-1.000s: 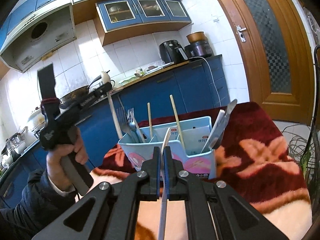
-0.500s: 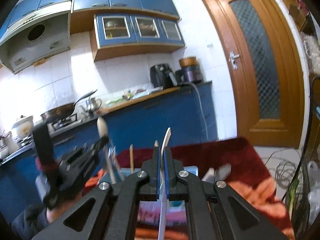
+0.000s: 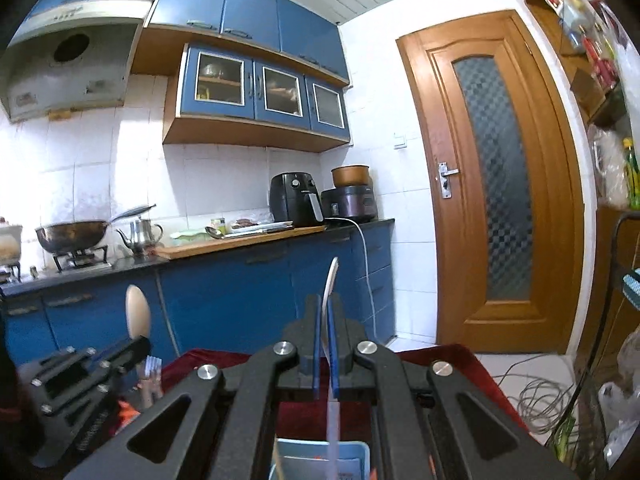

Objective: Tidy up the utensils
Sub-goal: 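Lift the beige spoon and fork and carry both over the caddy, then open both tools to drop the beige spoon and fork into the caddy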

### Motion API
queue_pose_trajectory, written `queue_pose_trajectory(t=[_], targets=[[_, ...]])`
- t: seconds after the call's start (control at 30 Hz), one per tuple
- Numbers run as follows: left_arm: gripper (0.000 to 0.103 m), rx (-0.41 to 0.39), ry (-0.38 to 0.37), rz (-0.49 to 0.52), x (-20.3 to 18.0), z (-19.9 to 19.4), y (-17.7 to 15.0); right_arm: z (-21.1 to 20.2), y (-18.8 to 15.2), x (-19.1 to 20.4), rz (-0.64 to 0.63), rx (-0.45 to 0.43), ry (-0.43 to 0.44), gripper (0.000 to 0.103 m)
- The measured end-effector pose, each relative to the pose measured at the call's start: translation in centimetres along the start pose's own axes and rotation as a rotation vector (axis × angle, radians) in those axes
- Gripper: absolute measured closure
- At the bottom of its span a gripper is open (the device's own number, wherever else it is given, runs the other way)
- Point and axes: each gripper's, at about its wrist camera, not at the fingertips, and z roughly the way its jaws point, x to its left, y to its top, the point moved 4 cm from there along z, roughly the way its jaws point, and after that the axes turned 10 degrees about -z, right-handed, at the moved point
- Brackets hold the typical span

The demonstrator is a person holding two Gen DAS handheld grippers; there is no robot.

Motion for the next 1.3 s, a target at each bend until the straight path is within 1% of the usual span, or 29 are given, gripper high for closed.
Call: queue_pose_trajectory(t=[0.1,0.13,0.17,0.2,0.23,0.27,0.33,0.47,0.67,1.0,1.13,1.3], targets=[[0.100,0.002,-0.001,0.001,0.0,-0.1,-0.1,0.7,-0.9,0.3,0.012,0.032,0.037,0.098],[0.099,0.004,0.000,0.004,0.0,0.0,-0.1,0.7,-1.3,0.4,0.014,0.042,0.043,0.096],[0.099,0.007,0.000,0.004,0.0,-0.1,0.0,0.6,-1.4,0.4,0.015,0.046,0.047,0.093],[0.097,0.009,-0.002,0.003,0.0,-0.1,0.0,0.3,-1.6,0.5,0.020,0.049,0.062,0.089],[0.092,0.013,-0.005,-0.001,0.0,-0.1,0.0,0.0,-1.7,0.5,0.023,0.051,0.073,0.081],[0.089,0.017,-0.010,-0.004,0.0,-0.2,0.0,-0.2,-1.7,0.5,0.025,0.048,0.077,0.079],[0.082,0.028,-0.021,-0.009,-0.2,-0.4,0.1,-0.9,-1.4,0.5,0.027,0.039,0.081,0.078],[0.079,0.033,-0.027,-0.004,-0.6,-1.2,0.2,-2.7,-0.7,0.1,0.048,0.024,0.096,0.074],[0.078,0.064,-0.056,-0.040,-0.6,-3.2,0.7,-5.0,0.0,0.4,0.054,0.030,0.121,0.073],[0.078,0.105,-0.043,-0.088,0.6,-7.4,1.1,-9.6,0.1,1.6,0.066,0.070,0.159,0.073],[0.078,0.122,-0.032,-0.097,0.9,-9.4,0.8,-11.5,-0.5,2.4,0.060,0.095,0.174,0.073],[0.078,0.144,-0.036,-0.087,0.8,-11.5,-0.3,-13.8,-2.3,3.3,0.054,0.132,0.186,0.069]])
